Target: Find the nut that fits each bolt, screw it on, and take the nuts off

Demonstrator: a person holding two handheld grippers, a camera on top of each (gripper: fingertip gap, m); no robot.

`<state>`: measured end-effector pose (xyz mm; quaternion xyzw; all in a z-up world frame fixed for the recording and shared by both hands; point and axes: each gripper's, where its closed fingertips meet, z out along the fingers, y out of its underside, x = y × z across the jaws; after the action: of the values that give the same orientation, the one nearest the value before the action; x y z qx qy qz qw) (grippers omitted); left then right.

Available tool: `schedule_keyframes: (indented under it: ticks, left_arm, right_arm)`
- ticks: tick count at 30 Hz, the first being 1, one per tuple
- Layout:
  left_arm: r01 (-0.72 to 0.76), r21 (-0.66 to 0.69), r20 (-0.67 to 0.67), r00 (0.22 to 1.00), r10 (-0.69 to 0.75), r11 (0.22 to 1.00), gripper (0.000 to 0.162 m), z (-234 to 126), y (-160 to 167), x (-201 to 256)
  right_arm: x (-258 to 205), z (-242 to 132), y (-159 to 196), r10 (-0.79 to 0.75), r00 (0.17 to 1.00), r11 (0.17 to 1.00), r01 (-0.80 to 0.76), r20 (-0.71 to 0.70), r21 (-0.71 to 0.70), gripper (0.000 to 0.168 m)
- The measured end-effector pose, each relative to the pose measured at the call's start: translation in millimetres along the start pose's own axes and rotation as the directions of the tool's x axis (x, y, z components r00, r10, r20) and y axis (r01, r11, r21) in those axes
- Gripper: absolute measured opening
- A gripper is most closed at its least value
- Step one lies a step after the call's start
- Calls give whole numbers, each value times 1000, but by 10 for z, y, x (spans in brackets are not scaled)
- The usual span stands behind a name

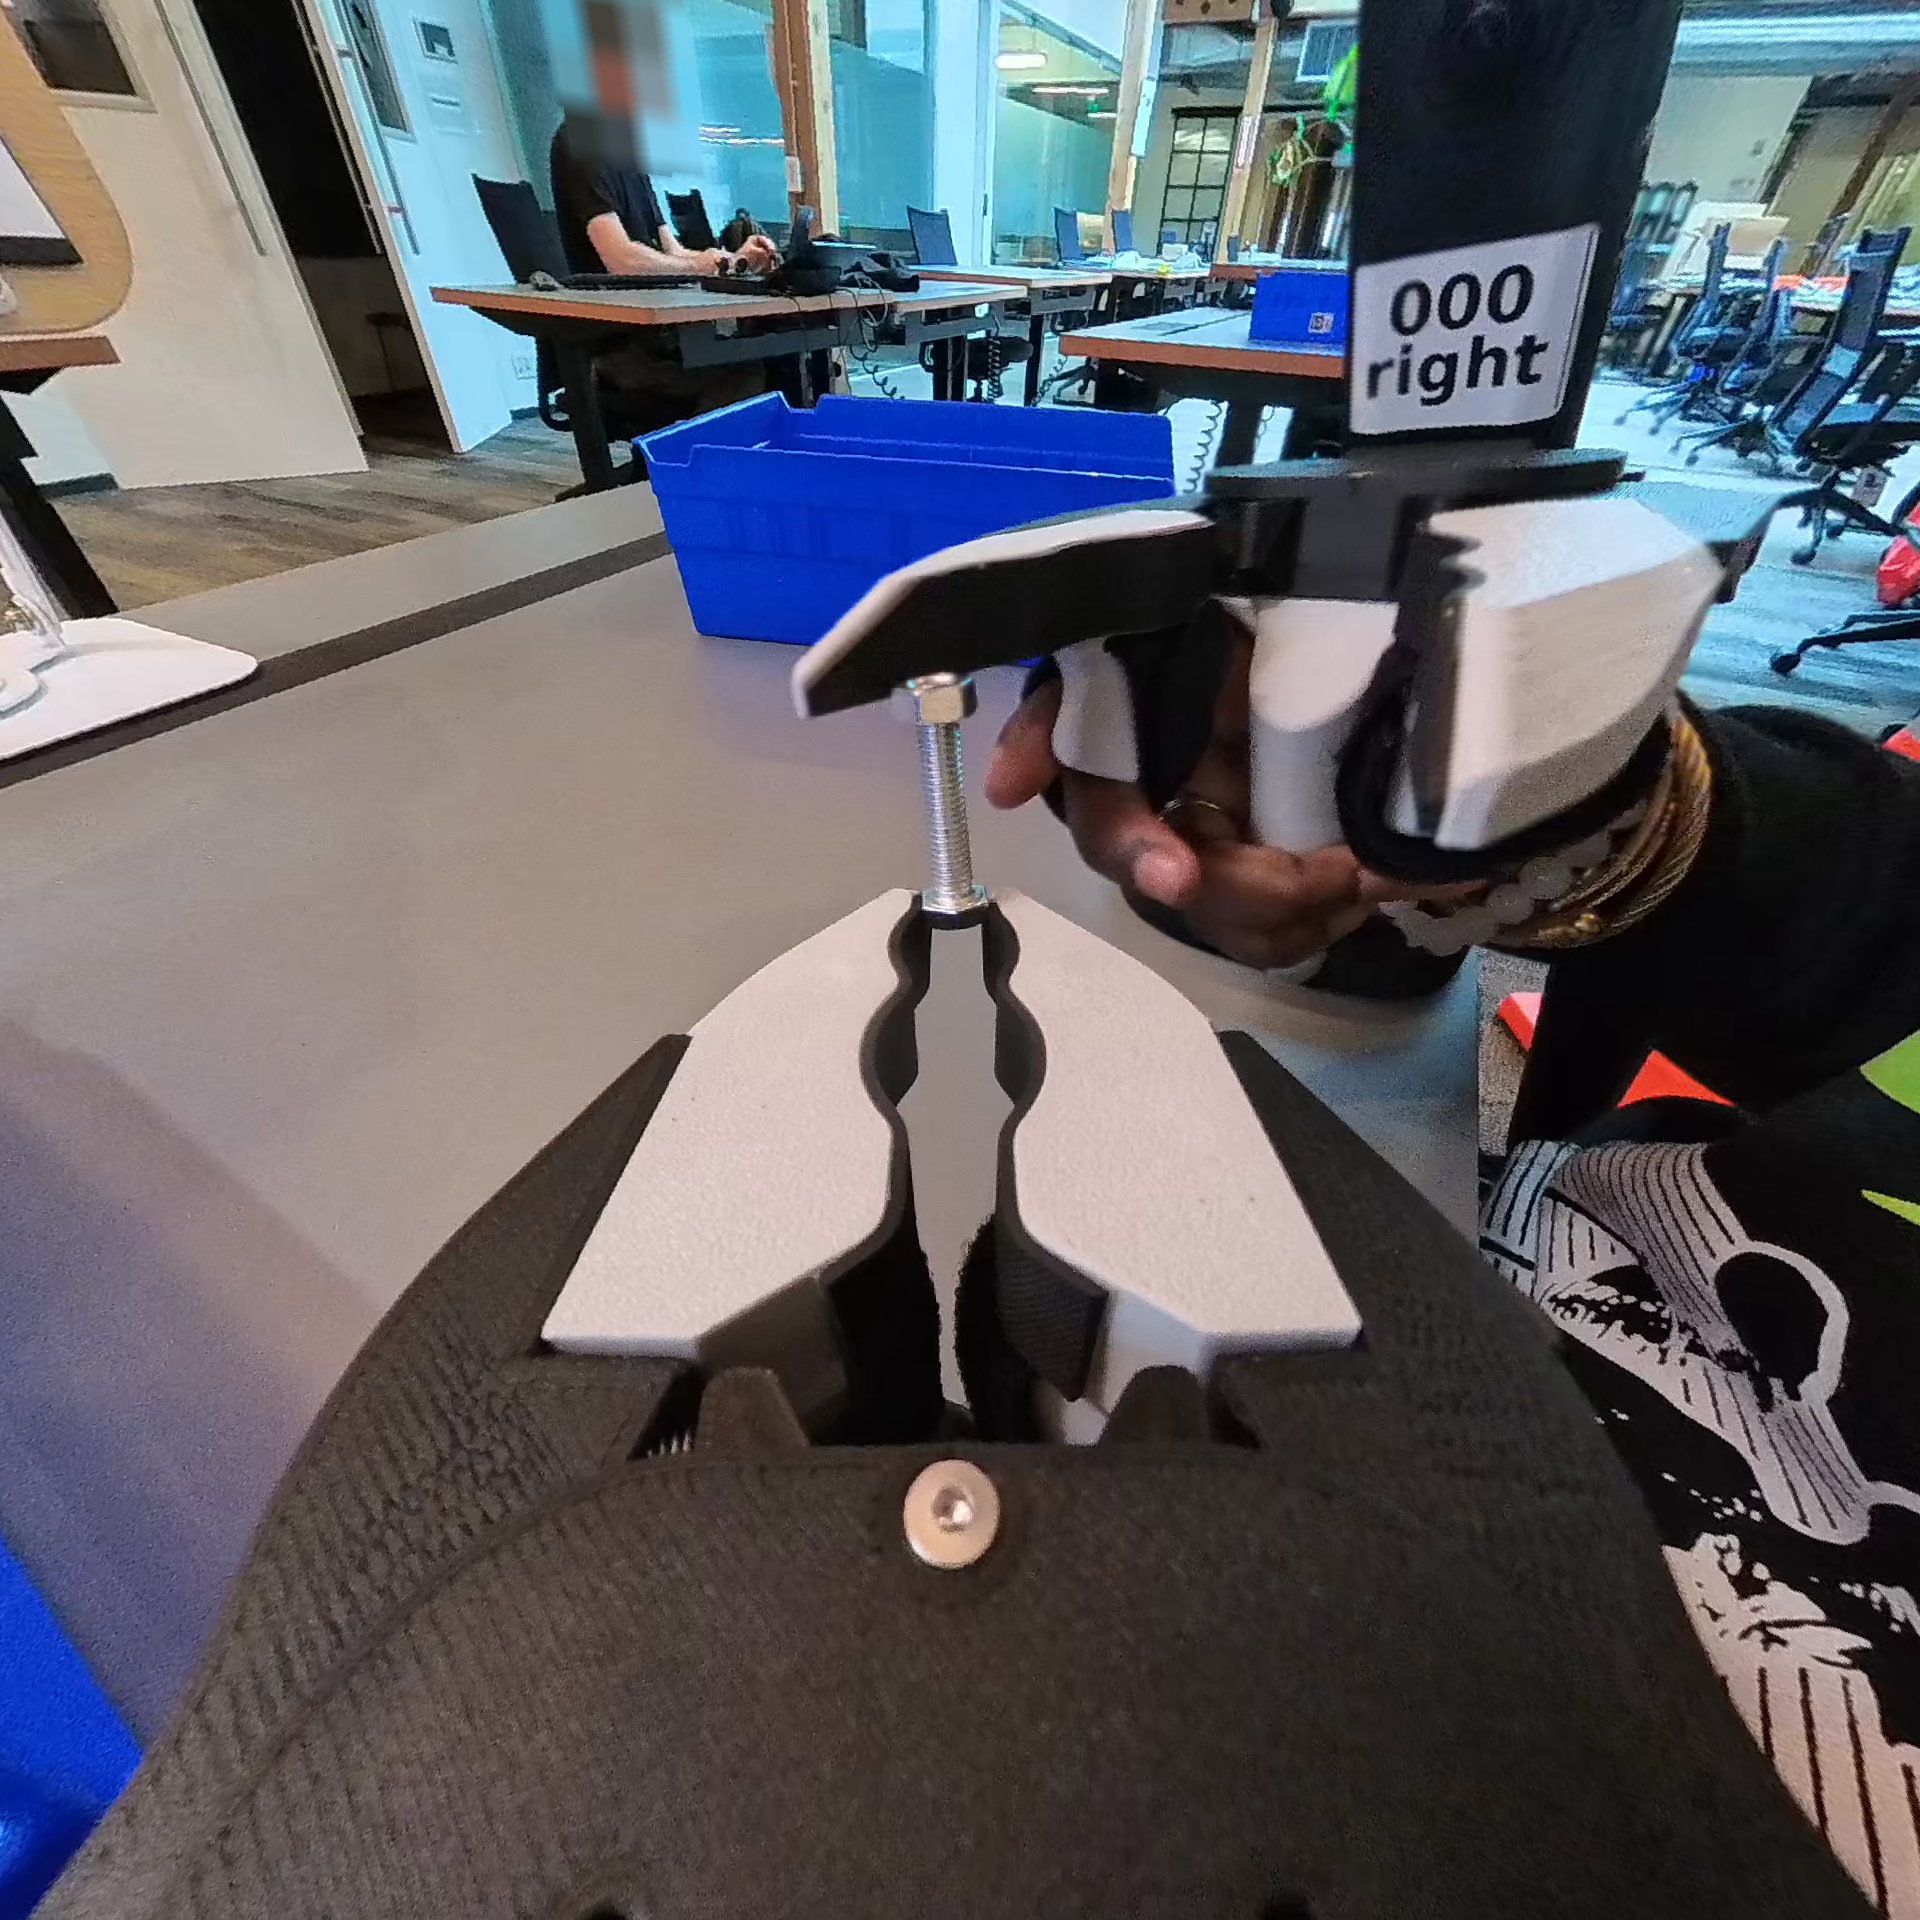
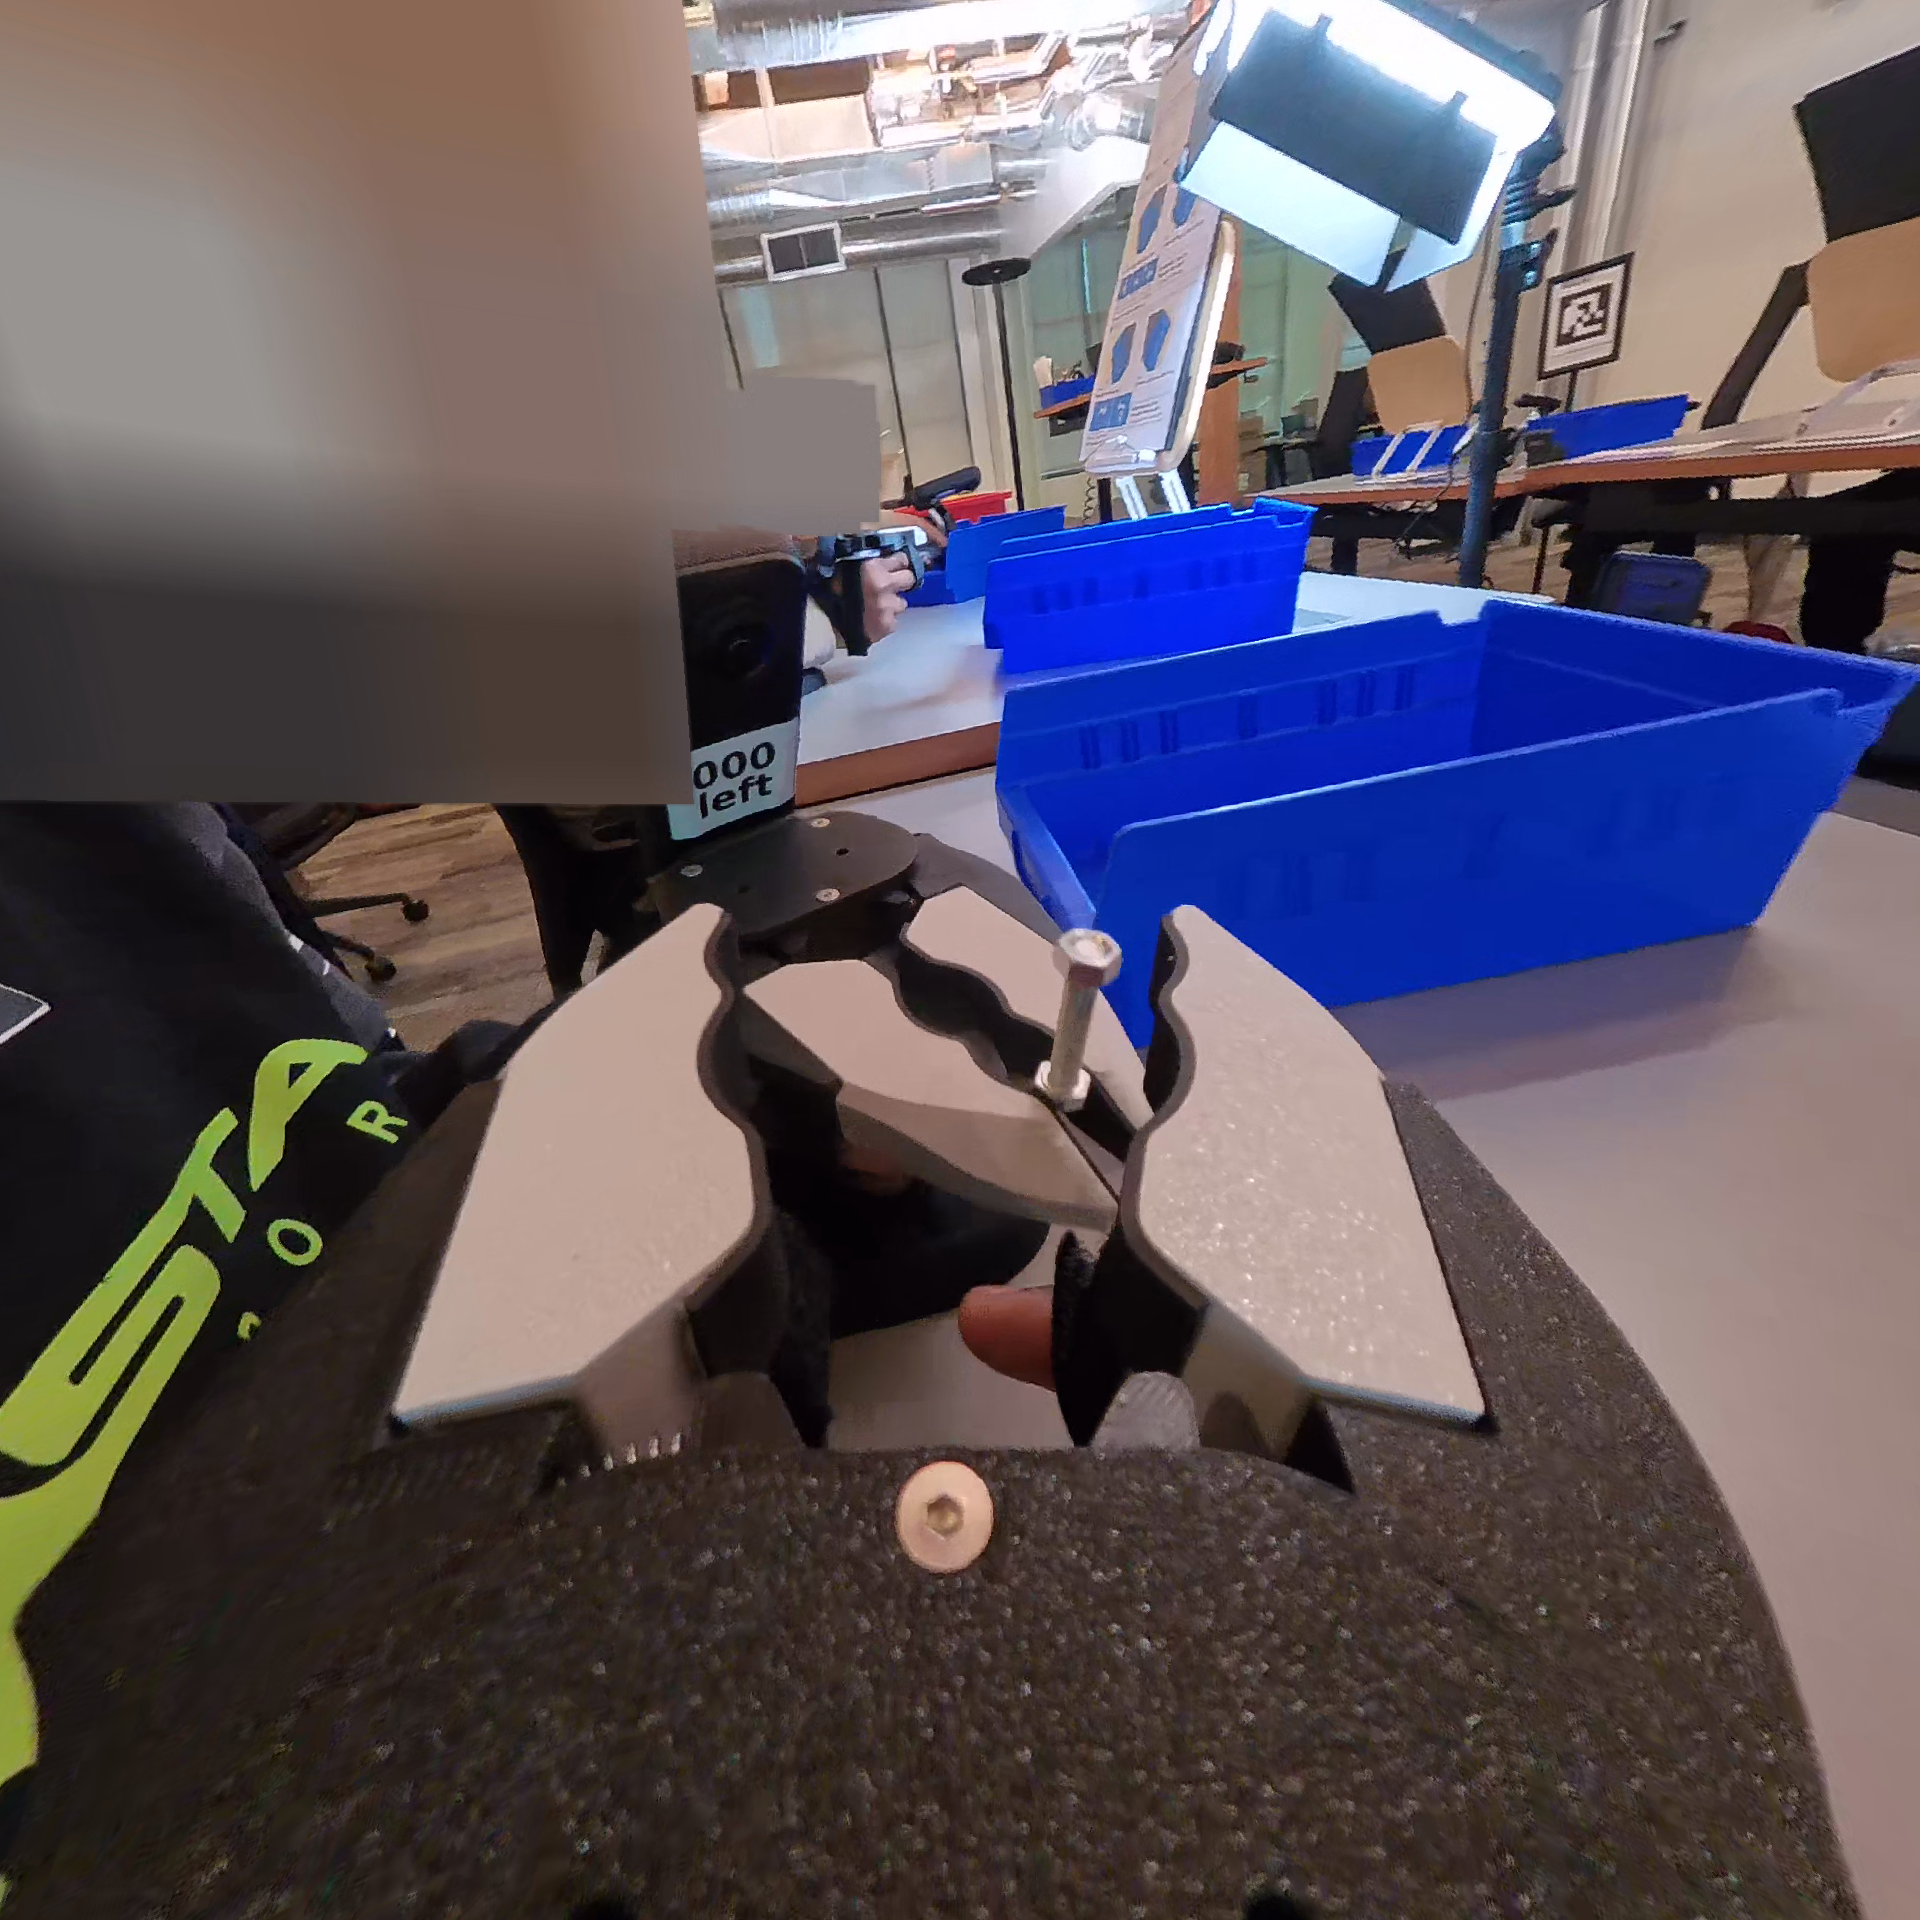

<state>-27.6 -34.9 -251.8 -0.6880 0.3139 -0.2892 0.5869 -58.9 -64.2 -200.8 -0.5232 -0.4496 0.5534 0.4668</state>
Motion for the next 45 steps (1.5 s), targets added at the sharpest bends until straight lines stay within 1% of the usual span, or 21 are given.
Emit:
schedule_keyframes:
  ticks: [6,15,18,20,22,24,27,30,35,45]
  left_arm:
    - [-2,-4,3,1000,2,1000,10,2,5,-1]
    - [14,2,11,1000,-14,1000,10,-3,-4,-23]
    - [15,3,13,1000,-15,1000,10,-4,-5,-26]
    - [14,2,12,1000,-14,1000,10,-3,-5,-23]
    - [12,2,11,1000,-12,1000,10,-3,-6,-20]
    - [9,2,9,1000,-9,1000,10,-2,-6,-14]
    - [3,-3,6,1000,-3,1000,10,2,-1,-5]
    - [-5,-10,3,1000,5,1000,10,8,8,7]
    - [-3,-10,4,1000,3,1000,10,7,9,6]
    - [10,-4,15,1000,-10,1000,10,0,3,-17]
  right_arm:
    - [-34,129,18,-1,999,1000,2,38,-21,74]
    - [-34,-77,16,7,1000,1000,-7,-4,1,67]
    - [-62,-150,16,1,1000,1000,-1,0,2,55]
    - [-64,-186,2,-2,1000,1000,2,-1,7,52]
    - [-16,-197,-13,-2,1000,1000,2,-22,17,54]
    - [37,-167,-23,12,999,1000,-11,-36,28,64]
    - [42,-56,-6,17,1000,1000,-17,-17,20,74]
    - [15,73,32,12,1000,1000,-12,13,-5,78]
    - [-29,159,50,18,999,1000,-17,47,-16,76]
    - [-28,-48,43,18,1000,1000,-18,0,4,69]
